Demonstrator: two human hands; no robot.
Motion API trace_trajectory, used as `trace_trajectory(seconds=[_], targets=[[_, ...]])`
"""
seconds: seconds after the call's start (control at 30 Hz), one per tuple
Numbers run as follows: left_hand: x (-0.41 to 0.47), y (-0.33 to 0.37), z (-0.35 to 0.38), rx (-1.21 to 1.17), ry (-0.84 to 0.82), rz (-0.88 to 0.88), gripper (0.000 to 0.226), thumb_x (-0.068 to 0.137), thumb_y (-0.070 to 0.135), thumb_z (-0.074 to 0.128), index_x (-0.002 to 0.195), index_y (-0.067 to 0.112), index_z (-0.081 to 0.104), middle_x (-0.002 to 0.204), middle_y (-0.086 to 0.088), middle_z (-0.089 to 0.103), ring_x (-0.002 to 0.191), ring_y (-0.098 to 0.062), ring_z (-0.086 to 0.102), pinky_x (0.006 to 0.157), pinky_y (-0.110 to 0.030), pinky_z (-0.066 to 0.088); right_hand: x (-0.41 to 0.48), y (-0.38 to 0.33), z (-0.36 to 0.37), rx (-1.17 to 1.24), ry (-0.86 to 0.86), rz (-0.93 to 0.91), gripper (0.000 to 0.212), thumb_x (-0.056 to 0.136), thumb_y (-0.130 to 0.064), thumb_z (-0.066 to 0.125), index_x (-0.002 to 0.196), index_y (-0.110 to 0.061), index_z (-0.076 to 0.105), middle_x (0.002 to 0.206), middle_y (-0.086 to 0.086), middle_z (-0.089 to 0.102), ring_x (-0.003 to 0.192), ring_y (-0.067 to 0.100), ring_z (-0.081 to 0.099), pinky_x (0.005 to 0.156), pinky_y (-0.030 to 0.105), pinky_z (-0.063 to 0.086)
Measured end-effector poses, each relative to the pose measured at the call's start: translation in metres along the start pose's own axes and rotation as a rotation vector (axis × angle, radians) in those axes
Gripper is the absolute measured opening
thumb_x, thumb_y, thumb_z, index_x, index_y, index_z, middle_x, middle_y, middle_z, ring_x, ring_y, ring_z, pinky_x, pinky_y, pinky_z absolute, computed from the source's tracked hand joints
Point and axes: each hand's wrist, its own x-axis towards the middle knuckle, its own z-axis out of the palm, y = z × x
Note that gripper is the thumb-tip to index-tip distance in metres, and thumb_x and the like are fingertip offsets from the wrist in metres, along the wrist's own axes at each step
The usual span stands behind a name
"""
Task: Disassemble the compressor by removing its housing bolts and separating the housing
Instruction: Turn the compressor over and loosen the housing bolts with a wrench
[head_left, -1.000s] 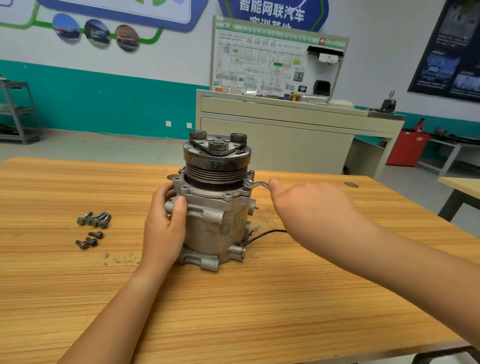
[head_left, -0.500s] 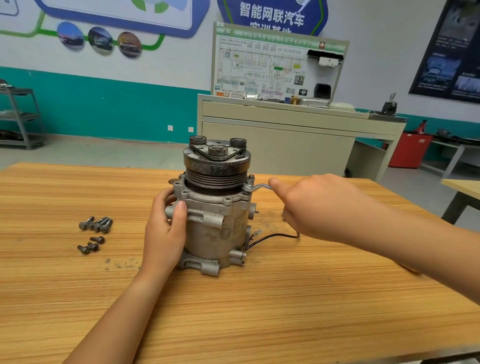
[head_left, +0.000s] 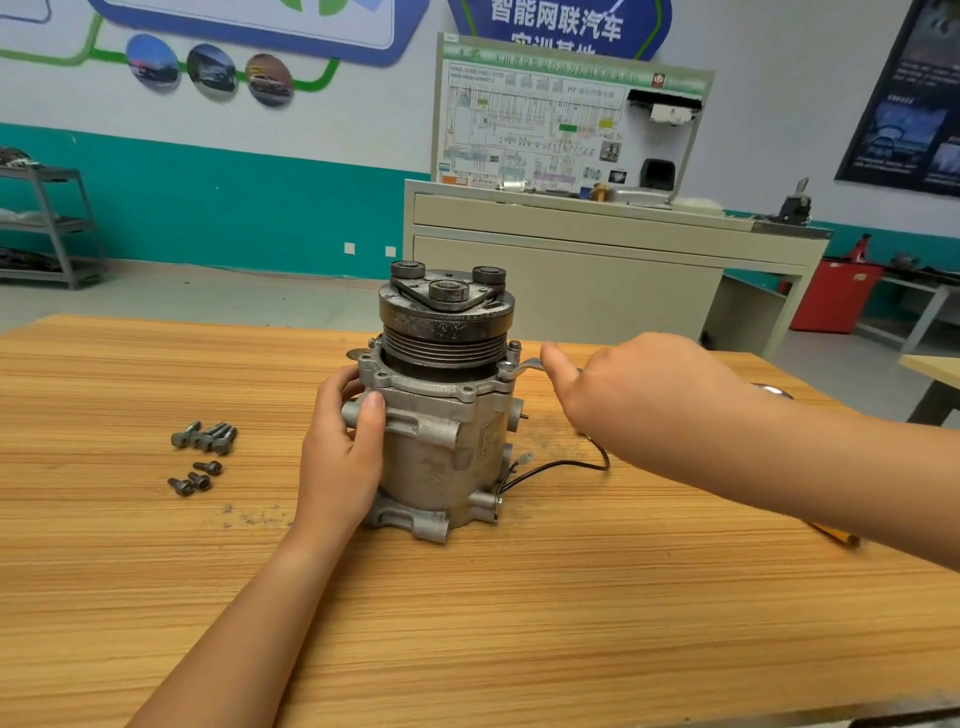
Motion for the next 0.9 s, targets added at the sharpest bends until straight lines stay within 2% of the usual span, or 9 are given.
trace_trajectory(seconds=[0.17,0.3,0.43,0.53,0.6,0.67,0.73,0.83,0.9], targets=[[0.0,0.0,0.0,0.001,-0.002,-0.002,0.036,0.084,0.045,0.04,0.119,0.038,0.042,0.106,0.03,0.05,0.098,0.023,0.046,0.073,-0.002,0.039,0.008,0.006,0.003,-0.041,0.03,-0.034,0.066,0.087,0.006,0.036,0.144,0.002,0.004,0.052,0.004,0.031,0.04,0.018,0.03,0.035,0.025,0.025],[0.0,0.001,-0.001,0.002,-0.004,0.01,0.036,0.085,0.044,0.04,0.119,0.036,0.042,0.107,0.03,0.049,0.098,0.024,0.045,0.073,0.003,0.037,0.012,0.02,0.024,0.024,0.134,-0.018,0.054,0.095,-0.015,0.029,0.145,-0.011,0.009,0.053,-0.001,0.038,0.042,0.015,0.034,0.038,0.023,0.023],[0.0,0.0,0.0,0.005,-0.002,0.023,0.035,0.085,0.043,0.041,0.119,0.034,0.042,0.107,0.03,0.048,0.096,0.026,0.044,0.071,0.005,0.034,0.026,0.038,0.049,0.093,0.218,-0.064,0.057,0.097,-0.012,0.034,0.143,-0.018,0.001,0.07,-0.003,0.042,0.049,0.012,0.038,0.04,0.024,0.024],[0.0,0.0,-0.001,0.005,-0.005,0.023,0.034,0.086,0.043,0.04,0.119,0.036,0.042,0.107,0.031,0.048,0.097,0.026,0.045,0.071,0.004,0.035,0.043,0.043,0.065,0.287,0.311,-0.056,0.056,0.091,0.001,0.045,0.14,-0.013,0.021,0.098,0.007,0.055,0.08,0.021,0.055,0.062,0.029,0.049],[0.0,-0.001,-0.002,0.012,-0.006,0.024,0.034,0.086,0.044,0.04,0.119,0.036,0.042,0.107,0.03,0.049,0.098,0.025,0.045,0.071,0.004,0.036,0.056,0.033,0.072,0.374,0.404,-0.032,0.047,0.083,0.012,0.052,0.128,-0.001,0.044,0.103,0.017,0.061,0.09,0.032,0.06,0.076,0.04,0.053],[0.001,-0.002,-0.001,0.009,-0.004,0.02,0.037,0.085,0.044,0.04,0.121,0.035,0.042,0.109,0.029,0.05,0.1,0.023,0.046,0.073,0.003,0.037,0.071,0.019,0.083,0.467,0.585,0.003,0.038,0.069,0.024,0.06,0.104,0.01,0.06,0.084,0.024,0.066,0.075,0.036,0.065,0.077,0.05,0.052],[0.001,-0.002,-0.001,0.003,-0.004,0.017,0.037,0.085,0.045,0.041,0.12,0.036,0.043,0.11,0.03,0.05,0.101,0.021,0.047,0.075,0.001,0.038,0.082,0.007,0.089,0.516,0.72,0.054,0.033,0.062,0.027,0.065,0.09,0.011,0.064,0.075,0.023,0.067,0.065,0.033,0.066,0.078,0.055,0.05],[0.001,-0.003,-0.001,-0.006,-0.008,0.013,0.038,0.083,0.049,0.041,0.12,0.037,0.043,0.109,0.032,0.05,0.101,0.02,0.048,0.076,0.0,0.039,0.085,0.001,0.092,0.601,0.87,0.107,0.025,0.069,0.021,0.065,0.09,0.009,0.066,0.08,0.02,0.068,0.069,0.032,0.067,0.074,0.05,0.053],[0.002,-0.003,-0.001,0.0,-0.004,0.023,0.045,0.08,0.056,0.04,0.121,0.037,0.043,0.109,0.033,0.051,0.102,0.019,0.048,0.076,0.0,0.039,0.076,0.001,0.09,0.742,0.947,0.198,0.023,0.078,0.013,0.06,0.1,0.008,0.064,0.086,0.019,0.068,0.075,0.032,0.066,0.069,0.043,0.055]])
